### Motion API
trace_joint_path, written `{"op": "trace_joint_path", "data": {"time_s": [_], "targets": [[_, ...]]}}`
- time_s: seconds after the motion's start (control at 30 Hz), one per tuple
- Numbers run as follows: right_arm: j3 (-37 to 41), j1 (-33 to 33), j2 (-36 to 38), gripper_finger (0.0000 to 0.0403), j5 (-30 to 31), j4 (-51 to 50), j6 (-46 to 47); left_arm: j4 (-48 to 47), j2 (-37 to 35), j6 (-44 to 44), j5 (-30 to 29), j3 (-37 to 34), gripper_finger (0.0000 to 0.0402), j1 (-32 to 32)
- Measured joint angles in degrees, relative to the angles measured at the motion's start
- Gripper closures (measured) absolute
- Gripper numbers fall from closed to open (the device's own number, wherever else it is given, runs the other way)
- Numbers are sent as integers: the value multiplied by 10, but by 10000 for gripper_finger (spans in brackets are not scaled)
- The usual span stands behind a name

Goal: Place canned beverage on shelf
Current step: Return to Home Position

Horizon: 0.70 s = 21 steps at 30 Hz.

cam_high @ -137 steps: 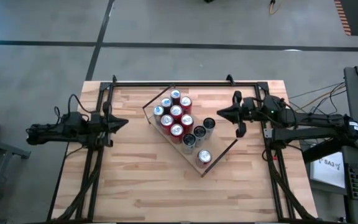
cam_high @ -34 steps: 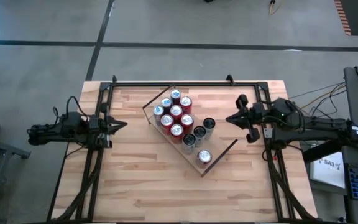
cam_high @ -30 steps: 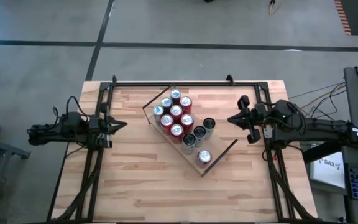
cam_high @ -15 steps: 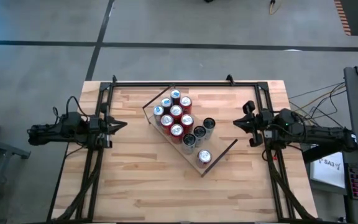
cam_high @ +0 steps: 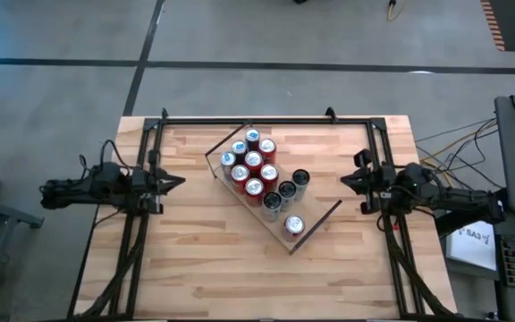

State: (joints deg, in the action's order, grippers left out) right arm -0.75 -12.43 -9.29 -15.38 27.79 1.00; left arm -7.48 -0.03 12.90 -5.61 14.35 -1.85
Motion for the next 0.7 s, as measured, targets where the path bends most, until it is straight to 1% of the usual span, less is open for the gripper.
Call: {"op": "trace_joint_path", "data": {"time_s": [0.07,0.2,0.33,0.47,0.7], "targets": [[0,0,6,390,0,-20,-10,13,0,-18,2,-19,402,0],[0,0,9,390,4,-44,-21,99,0,-45,3,-81,402,0],[0,0,9,390,58,-52,-8,149,0,-80,3,-135,402,0],[1,0,9,390,63,-81,-9,117,3,-100,3,-137,402,0],[1,0,7,390,64,-121,-3,104,4,-105,0,-137,402,0]]}}
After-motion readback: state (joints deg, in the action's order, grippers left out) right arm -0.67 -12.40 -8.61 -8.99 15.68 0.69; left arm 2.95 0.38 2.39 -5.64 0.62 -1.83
